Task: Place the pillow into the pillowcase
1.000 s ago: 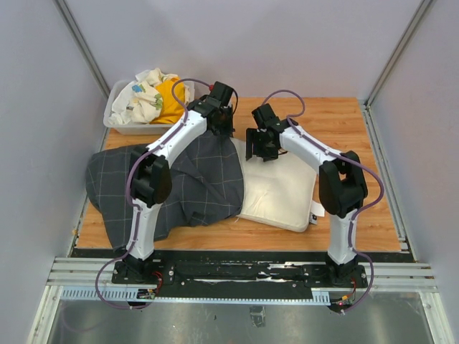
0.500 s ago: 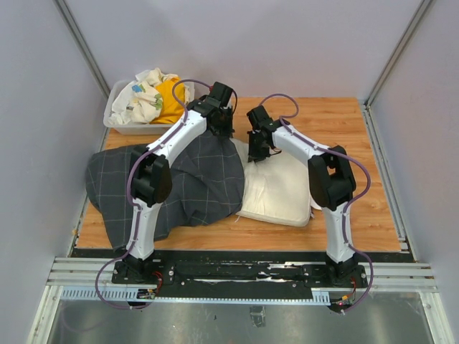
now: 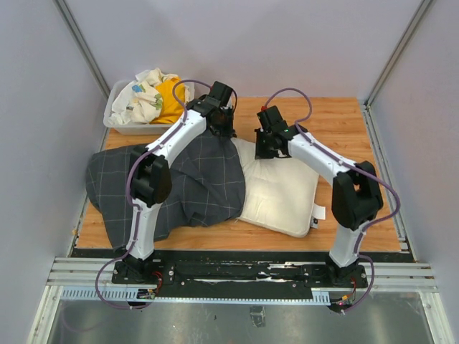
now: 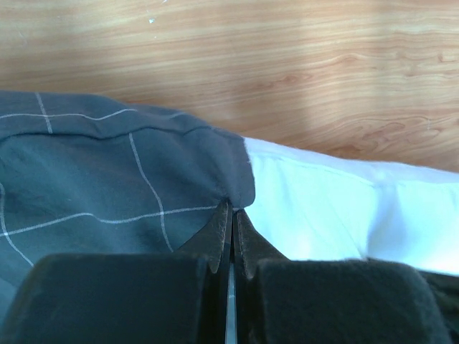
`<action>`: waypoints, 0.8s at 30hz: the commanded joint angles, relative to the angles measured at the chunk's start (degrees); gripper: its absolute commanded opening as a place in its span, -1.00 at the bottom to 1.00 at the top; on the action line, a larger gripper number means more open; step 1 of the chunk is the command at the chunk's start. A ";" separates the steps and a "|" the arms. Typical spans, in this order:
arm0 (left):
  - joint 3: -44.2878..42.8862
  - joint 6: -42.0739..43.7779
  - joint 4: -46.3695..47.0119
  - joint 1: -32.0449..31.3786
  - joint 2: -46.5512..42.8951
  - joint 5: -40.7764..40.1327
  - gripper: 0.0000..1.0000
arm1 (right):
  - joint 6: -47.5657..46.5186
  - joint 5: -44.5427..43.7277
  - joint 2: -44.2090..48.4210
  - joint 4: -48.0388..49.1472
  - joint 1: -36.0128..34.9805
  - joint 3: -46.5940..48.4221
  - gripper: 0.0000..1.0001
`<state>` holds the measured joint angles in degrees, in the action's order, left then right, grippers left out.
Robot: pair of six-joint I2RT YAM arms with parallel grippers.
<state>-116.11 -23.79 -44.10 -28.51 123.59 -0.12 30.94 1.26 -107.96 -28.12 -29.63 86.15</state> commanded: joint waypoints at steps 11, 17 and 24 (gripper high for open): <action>-7.41 -4.29 -0.54 -0.36 -5.39 11.26 -1.00 | -4.52 -1.19 9.98 1.93 -2.94 2.54 -0.99; -7.05 -6.25 0.86 -2.24 -6.06 14.04 -0.99 | -3.93 -0.40 5.97 2.14 -3.93 7.36 -0.99; -4.45 -7.12 3.36 -2.96 -6.23 15.63 -1.00 | -3.85 -1.17 4.30 -0.14 -4.84 14.29 -0.99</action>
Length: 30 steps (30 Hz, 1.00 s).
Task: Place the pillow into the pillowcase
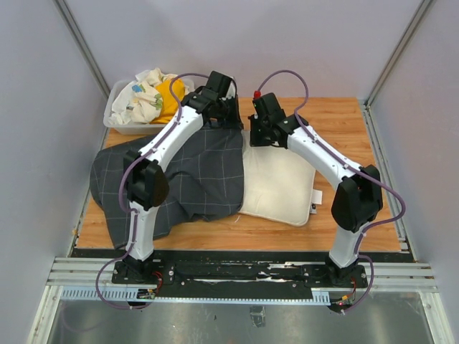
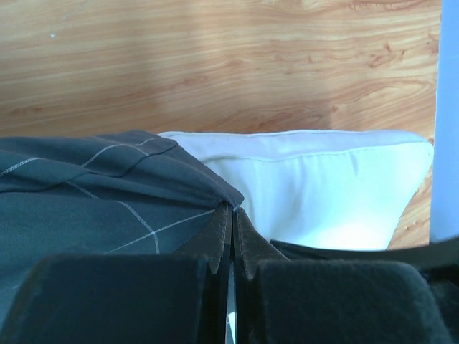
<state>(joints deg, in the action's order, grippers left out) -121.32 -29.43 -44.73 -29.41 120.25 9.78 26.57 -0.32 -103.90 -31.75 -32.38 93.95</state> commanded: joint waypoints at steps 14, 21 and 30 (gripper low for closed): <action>-0.55 0.24 1.81 -1.21 -2.83 4.96 -0.99 | -0.25 1.15 3.82 4.83 0.26 -0.30 -0.98; 1.70 0.43 2.80 -0.50 -3.12 4.70 -0.99 | -0.14 -1.75 9.18 4.35 4.50 -9.41 0.12; 2.28 0.84 3.20 -0.39 -2.30 4.97 -0.99 | -1.89 -3.04 6.00 -0.56 9.78 -9.51 0.70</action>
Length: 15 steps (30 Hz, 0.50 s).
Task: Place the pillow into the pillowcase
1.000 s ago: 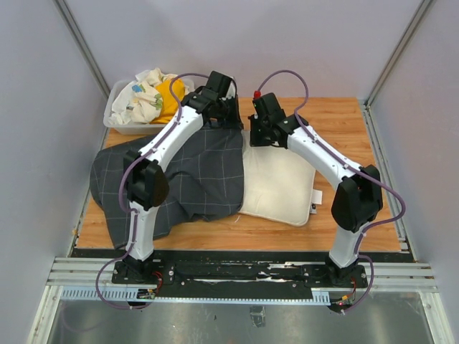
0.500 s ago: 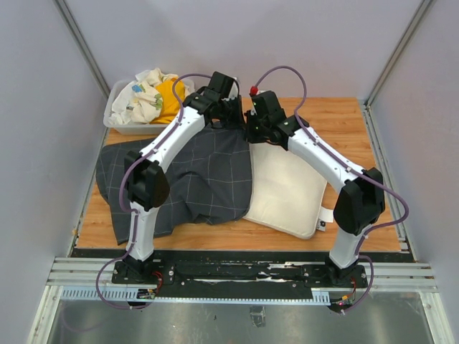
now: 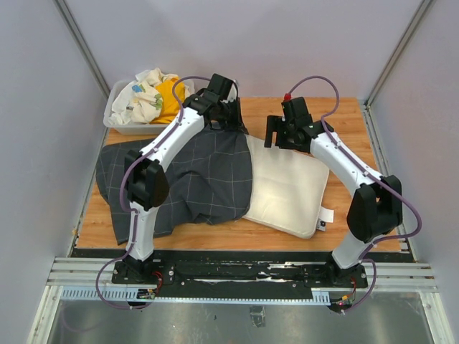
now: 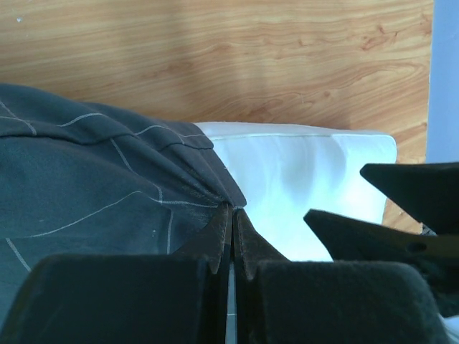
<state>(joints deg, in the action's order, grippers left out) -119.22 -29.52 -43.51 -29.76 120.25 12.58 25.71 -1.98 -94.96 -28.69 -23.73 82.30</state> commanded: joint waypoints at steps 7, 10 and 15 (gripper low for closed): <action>0.53 1.04 2.11 -0.04 -2.36 2.13 -1.00 | -0.01 2.19 -14.05 -7.70 1.00 6.41 0.82; 1.03 1.11 2.27 -0.04 -2.59 1.99 -0.99 | 0.49 2.70 -17.80 -7.74 1.05 6.41 0.84; 2.41 0.97 2.84 0.02 -2.73 2.03 -0.99 | 0.73 4.48 -22.95 -5.50 0.81 5.25 0.78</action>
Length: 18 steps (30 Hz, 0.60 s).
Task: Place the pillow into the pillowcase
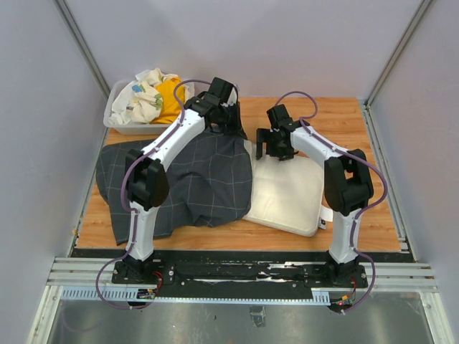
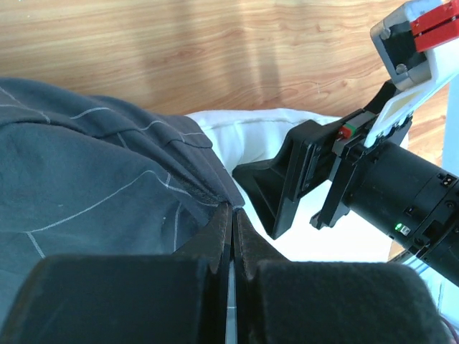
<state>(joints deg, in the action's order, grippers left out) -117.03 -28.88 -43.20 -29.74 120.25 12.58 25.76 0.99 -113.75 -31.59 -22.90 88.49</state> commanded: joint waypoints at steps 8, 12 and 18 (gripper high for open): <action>0.86 0.23 2.95 0.03 -2.56 2.06 -1.00 | 0.53 3.01 -8.29 -1.55 -1.43 -1.65 -0.37; 0.82 0.14 2.95 0.03 -2.65 2.08 -0.99 | 0.52 2.61 -7.67 -1.73 -1.58 -2.63 -0.98; 0.49 0.14 2.88 0.03 -3.03 2.13 -0.99 | -0.36 0.67 3.98 -1.28 -1.77 -5.00 -0.99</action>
<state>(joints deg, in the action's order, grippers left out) -115.79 -28.91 -42.22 -29.71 120.25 12.62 26.09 4.38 -114.54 -28.80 -23.22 87.72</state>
